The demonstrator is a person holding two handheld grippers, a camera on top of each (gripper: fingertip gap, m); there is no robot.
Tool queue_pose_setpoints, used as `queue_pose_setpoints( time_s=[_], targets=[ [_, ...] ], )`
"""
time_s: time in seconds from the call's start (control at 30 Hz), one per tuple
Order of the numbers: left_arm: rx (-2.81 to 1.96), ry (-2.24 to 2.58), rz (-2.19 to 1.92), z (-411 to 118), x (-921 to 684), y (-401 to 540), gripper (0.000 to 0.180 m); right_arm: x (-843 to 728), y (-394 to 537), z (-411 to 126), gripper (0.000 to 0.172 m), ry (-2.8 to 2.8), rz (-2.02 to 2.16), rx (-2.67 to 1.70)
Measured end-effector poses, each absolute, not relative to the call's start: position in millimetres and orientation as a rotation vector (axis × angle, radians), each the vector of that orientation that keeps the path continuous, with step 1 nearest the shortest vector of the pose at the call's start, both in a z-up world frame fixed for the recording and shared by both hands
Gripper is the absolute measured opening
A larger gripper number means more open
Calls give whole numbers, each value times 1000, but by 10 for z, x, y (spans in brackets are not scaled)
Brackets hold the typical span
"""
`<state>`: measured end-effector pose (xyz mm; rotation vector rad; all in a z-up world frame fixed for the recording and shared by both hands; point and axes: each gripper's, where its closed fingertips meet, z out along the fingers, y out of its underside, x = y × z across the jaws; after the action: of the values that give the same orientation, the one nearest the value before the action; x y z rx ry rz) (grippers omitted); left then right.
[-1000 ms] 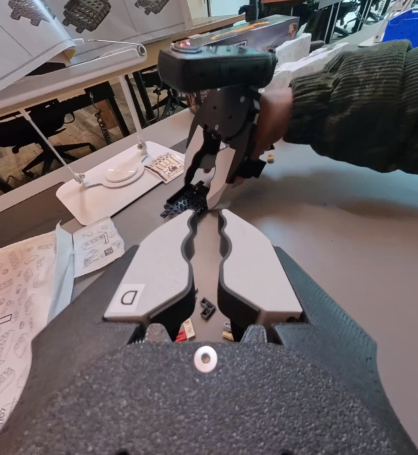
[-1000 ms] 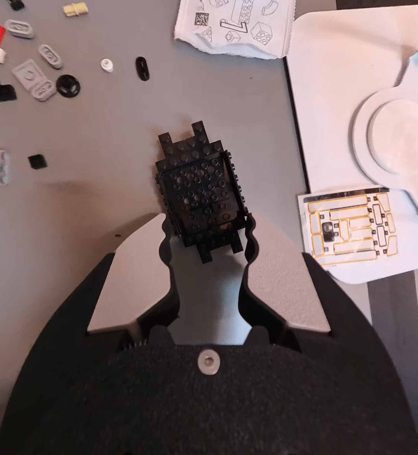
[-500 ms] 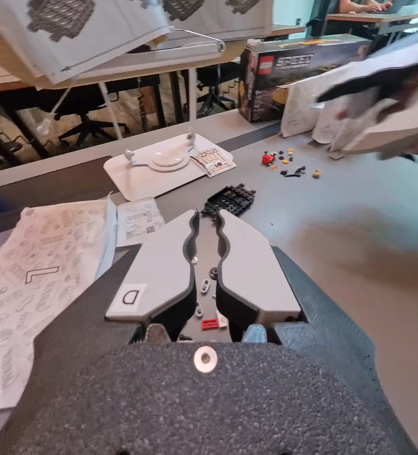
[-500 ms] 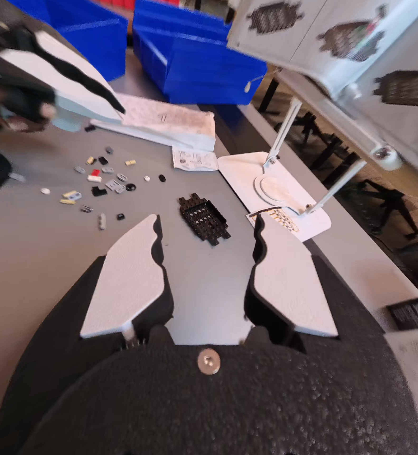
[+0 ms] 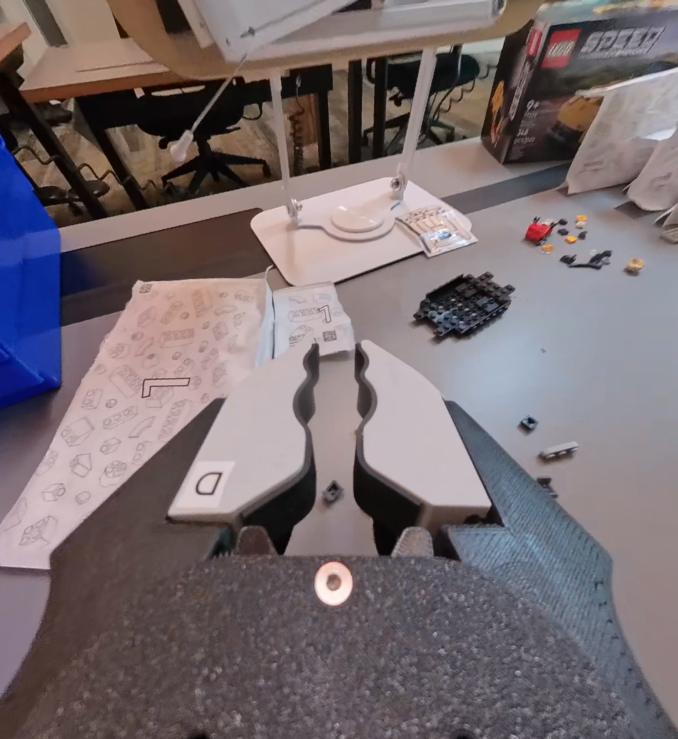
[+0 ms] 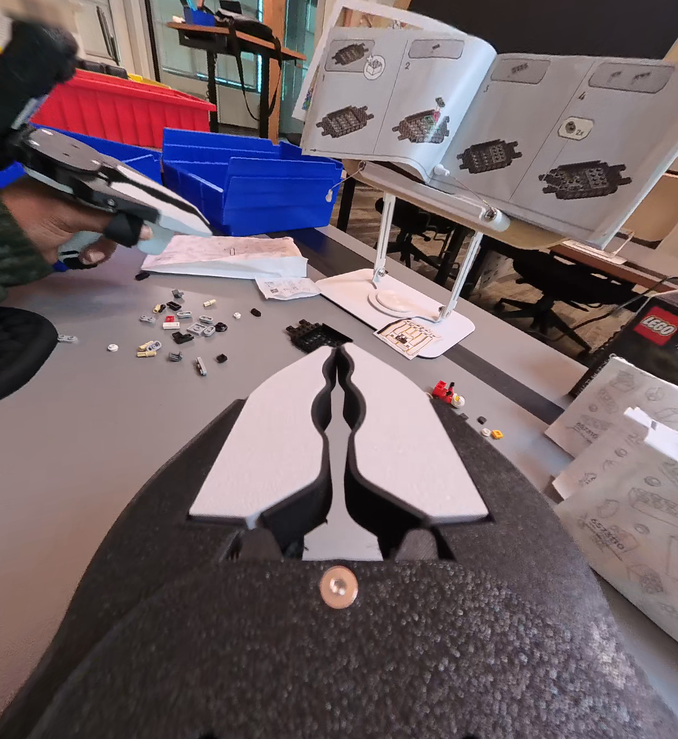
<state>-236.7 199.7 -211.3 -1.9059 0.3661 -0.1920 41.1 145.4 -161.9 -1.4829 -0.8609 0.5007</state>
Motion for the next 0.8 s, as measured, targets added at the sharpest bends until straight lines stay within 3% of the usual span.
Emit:
queue_pose_setpoints(
  time_s=[0.2,0.43,0.6,0.8],
  targets=[
    [-2153,544,-174,-2430,-2365,1937,20,279,1295,-1700,0,-946,531,-1464],
    [-2345,836,-316,-2616,-2233,1030,34,187,1225,-1939,0,-1067,488,-1499],
    [-2462,1004,-408,-2919,-2165,457,29,181,1260,-2005,0,-1056,511,-1523],
    [-2522,1052,-435,-2992,-2086,458,13,163,1292,-2089,0,-1059,505,-1560]
  ],
)
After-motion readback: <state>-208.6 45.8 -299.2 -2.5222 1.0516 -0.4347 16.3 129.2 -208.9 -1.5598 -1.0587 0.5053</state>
